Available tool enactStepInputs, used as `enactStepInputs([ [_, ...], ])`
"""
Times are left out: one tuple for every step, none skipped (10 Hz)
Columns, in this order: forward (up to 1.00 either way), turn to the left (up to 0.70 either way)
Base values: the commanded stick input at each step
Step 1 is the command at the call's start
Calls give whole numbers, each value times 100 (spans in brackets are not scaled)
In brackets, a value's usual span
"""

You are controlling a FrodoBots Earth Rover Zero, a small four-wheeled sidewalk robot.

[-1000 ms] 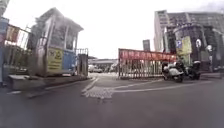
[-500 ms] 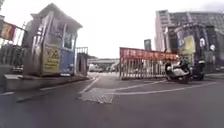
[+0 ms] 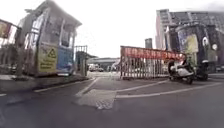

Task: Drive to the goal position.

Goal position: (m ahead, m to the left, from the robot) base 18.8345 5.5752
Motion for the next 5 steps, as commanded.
enactStepInputs([
  [45,0],
  [45,0],
  [45,0],
  [45,0],
  [45,0],
])
